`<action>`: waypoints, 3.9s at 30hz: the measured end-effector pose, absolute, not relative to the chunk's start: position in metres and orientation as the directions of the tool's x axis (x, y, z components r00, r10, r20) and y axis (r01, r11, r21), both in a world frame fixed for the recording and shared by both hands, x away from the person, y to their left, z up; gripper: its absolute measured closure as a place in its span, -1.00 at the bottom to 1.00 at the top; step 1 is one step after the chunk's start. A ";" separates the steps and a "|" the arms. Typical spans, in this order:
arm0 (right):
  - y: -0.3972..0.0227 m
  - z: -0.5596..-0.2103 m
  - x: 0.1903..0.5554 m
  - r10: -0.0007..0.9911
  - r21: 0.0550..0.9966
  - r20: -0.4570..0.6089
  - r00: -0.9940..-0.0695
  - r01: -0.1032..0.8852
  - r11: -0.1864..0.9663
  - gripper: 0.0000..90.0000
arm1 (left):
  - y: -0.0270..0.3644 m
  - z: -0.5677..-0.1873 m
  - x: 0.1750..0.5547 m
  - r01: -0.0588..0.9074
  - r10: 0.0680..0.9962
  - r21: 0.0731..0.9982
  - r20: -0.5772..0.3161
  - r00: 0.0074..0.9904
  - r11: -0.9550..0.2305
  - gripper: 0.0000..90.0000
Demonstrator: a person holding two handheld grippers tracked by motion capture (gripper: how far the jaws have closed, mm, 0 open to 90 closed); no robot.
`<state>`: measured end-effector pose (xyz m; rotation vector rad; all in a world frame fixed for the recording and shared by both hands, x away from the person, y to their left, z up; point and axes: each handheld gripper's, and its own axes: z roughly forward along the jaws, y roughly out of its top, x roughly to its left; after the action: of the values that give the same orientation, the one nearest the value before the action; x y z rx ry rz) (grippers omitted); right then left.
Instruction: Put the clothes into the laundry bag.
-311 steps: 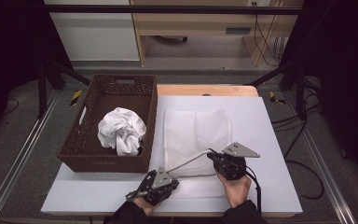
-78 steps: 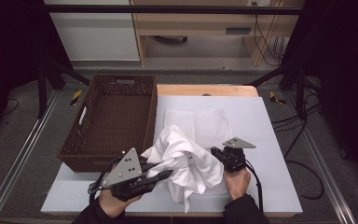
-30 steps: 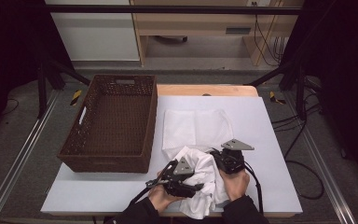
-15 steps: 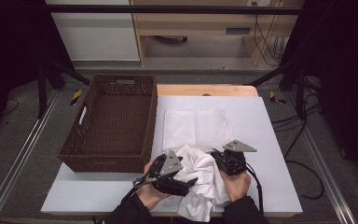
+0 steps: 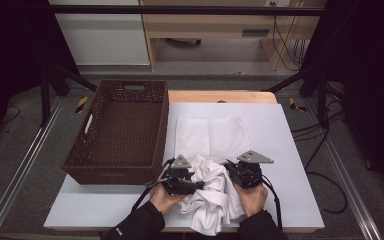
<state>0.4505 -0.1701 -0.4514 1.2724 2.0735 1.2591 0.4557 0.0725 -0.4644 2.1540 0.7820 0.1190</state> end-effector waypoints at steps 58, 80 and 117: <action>-0.168 -0.445 0.439 0.838 0.870 0.107 -0.536 0.458 0.182 0.95 | 0.037 -0.443 0.432 0.365 0.520 0.761 -0.043 0.853 -0.536 0.86; -0.174 -0.434 0.432 0.836 0.886 0.093 -0.540 0.428 0.178 0.95 | 0.043 -0.435 0.430 0.339 0.533 0.774 -0.003 0.846 -0.535 -0.19; -0.177 -0.428 0.428 0.836 0.892 0.093 -0.541 0.417 0.171 0.95 | 0.027 -0.464 0.453 0.391 0.634 0.737 0.065 0.770 -0.551 0.75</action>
<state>0.4283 -0.1770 -0.4283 1.1830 2.0323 1.3346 0.4527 0.0270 -0.4641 2.2197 0.7602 0.4216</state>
